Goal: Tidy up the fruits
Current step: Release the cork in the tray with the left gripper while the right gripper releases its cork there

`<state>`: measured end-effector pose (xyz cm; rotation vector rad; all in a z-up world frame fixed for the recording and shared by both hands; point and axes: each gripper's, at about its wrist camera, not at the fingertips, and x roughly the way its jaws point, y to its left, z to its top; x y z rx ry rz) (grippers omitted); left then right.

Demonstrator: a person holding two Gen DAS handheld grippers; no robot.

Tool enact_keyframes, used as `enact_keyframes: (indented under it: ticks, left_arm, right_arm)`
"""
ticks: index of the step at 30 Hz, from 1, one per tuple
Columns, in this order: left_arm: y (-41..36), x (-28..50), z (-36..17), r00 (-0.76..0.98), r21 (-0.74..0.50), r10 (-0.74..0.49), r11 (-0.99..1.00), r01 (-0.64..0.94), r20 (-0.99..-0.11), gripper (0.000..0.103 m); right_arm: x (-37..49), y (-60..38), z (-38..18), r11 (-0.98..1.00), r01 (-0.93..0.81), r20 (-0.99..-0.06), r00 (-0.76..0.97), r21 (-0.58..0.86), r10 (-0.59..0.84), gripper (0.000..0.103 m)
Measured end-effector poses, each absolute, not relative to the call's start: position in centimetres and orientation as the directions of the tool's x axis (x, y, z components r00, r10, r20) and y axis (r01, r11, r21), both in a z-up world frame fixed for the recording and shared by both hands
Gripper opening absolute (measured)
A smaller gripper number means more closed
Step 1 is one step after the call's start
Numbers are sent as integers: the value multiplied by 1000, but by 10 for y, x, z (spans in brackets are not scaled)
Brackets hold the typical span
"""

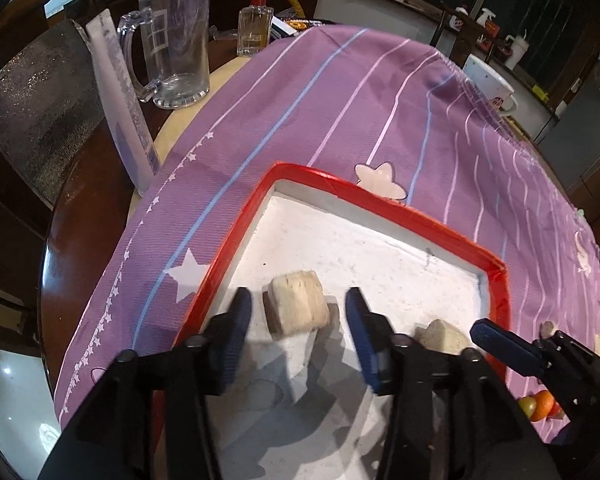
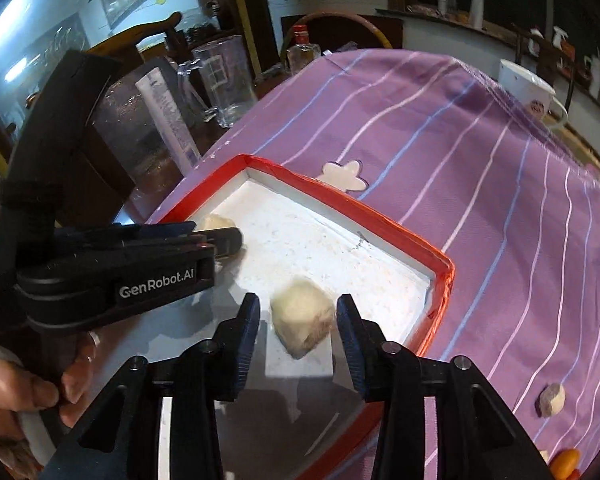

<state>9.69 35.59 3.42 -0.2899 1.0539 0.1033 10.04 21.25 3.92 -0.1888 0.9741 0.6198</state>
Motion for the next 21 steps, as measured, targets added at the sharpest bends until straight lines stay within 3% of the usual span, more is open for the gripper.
enact_keyframes:
  ticks: [2, 10, 21]
  left_arm:
    - [358, 93, 40, 502, -197, -58, 954, -228, -863, 52]
    - [357, 57, 80, 557, -235, -52, 936, -262, -829, 57]
    - [293, -9, 109, 594, -347, -149, 908, -235, -791, 60]
  right_arm:
    - [99, 213, 42, 811, -573, -814, 412, 118, 409, 59]
    - [86, 169, 74, 854, -493, -770, 475, 168, 426, 59]
    - [21, 18, 101, 925, -283, -737, 562, 256, 376, 59]
